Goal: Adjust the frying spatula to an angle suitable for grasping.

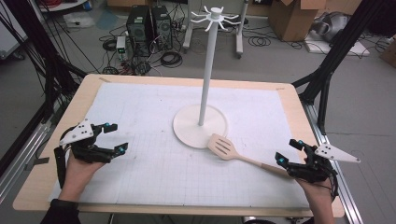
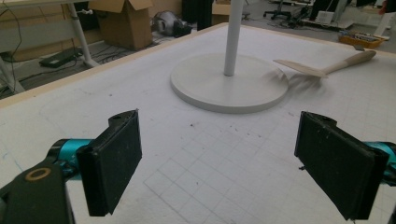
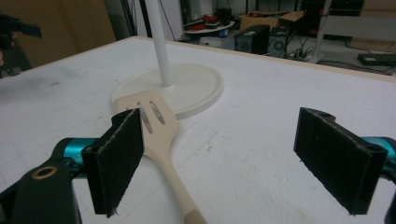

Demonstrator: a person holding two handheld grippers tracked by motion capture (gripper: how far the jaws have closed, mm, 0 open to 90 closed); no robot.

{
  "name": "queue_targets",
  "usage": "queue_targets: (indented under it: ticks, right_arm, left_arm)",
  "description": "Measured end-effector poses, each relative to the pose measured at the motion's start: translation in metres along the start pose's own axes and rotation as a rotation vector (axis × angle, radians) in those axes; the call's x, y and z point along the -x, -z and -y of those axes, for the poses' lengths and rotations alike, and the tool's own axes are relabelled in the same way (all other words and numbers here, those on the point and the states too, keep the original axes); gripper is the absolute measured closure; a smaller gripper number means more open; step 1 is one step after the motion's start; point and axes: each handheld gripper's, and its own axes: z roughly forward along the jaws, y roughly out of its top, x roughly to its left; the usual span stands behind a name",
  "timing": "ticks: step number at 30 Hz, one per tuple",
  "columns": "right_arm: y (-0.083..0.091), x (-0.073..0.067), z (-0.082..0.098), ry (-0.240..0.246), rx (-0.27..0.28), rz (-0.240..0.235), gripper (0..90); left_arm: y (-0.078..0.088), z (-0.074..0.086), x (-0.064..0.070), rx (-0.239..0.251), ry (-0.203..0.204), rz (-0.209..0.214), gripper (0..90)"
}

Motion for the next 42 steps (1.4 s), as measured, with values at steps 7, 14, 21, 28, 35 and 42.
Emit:
queue_targets:
  ticks: [7, 14, 21, 28, 35, 42]
  right_arm:
    - [0.011, 0.005, -0.001, -0.020, 0.032, 0.009, 14.6]
    - [0.013, 0.004, -0.003, -0.007, 0.034, -0.018, 14.5]
    - [0.007, -0.001, -0.001, 0.023, -0.002, -0.042, 14.5]
    - [-0.002, -0.005, 0.000, 0.045, -0.047, -0.057, 14.6]
    - [-0.022, -0.006, 0.002, 0.067, -0.133, -0.078, 15.7]
    - [-0.044, -0.010, 0.005, 0.116, -0.248, -0.092, 16.4]
  left_arm:
    - [-0.001, -0.002, 0.002, 0.001, 0.000, 0.018, 15.0]
    - [0.000, -0.004, 0.003, 0.008, -0.003, 0.041, 14.9]
    - [0.000, -0.007, 0.006, 0.019, -0.019, 0.062, 14.9]
    - [-0.001, -0.006, 0.006, 0.014, -0.023, 0.065, 14.9]
    - [-0.003, -0.006, 0.007, 0.009, -0.018, 0.070, 14.9]
    - [-0.004, -0.006, 0.007, 0.012, -0.018, 0.075, 14.9]
